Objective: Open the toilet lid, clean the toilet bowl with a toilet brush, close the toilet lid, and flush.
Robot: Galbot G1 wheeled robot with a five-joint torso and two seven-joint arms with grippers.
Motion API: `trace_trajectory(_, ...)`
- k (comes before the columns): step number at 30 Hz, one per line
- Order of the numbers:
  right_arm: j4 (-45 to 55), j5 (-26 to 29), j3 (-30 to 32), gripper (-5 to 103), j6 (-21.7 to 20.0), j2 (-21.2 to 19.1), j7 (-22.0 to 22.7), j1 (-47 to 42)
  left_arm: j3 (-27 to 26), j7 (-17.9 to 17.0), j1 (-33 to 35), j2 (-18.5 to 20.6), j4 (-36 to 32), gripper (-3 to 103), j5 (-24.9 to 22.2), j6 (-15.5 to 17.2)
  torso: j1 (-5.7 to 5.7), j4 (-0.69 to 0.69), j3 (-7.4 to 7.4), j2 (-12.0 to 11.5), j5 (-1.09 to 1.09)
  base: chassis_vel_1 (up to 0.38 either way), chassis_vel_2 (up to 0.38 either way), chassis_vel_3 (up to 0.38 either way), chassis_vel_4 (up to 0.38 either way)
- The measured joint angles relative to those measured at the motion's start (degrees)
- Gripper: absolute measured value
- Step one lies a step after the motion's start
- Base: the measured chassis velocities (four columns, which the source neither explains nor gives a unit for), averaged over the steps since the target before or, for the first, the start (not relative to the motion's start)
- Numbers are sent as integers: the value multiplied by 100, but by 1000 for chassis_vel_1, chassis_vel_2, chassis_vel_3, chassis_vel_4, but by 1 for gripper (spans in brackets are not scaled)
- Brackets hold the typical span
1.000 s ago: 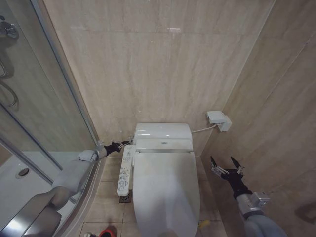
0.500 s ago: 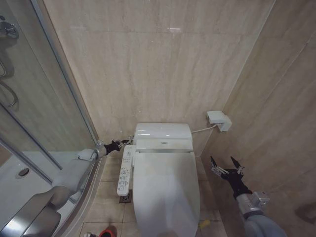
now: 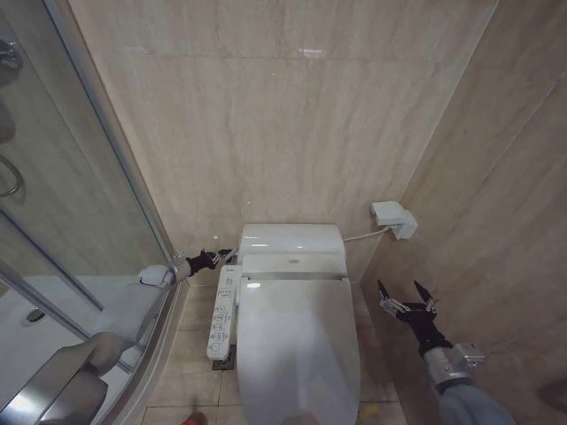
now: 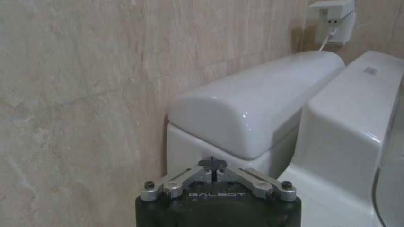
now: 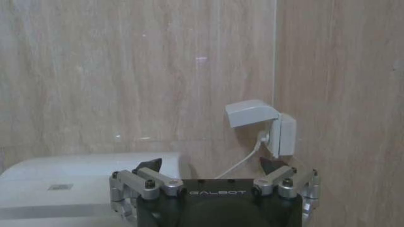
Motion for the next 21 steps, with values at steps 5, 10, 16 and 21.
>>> trace_trajectory(5, 0, 0, 0, 100, 0, 0, 0, -1, 8, 23, 10, -8, -30, 0, -6, 1, 0, 0, 0, 0, 0, 0, 0, 0, 0)
trace_trajectory(10, 0, 0, 0, 100, 0, 0, 0, 0, 22, 70, 20, -8, -30, 0, -8, -1, 2, -1, 0, 0, 0, 0, 0, 0, 0)
trace_trajectory(16, 0, 0, 0, 100, 0, 0, 0, 0, 52, 111, 20, -27, 3, 0, -9, -6, 1, 0, 0, 0, 0, 0, 0, 0, 0)
trace_trajectory(21, 0, 0, 0, 100, 0, 0, 0, 0, 63, 239, 39, -84, 108, 0, 4, -44, 1, -1, 0, 1, 0, 0, 0, 0, 0)
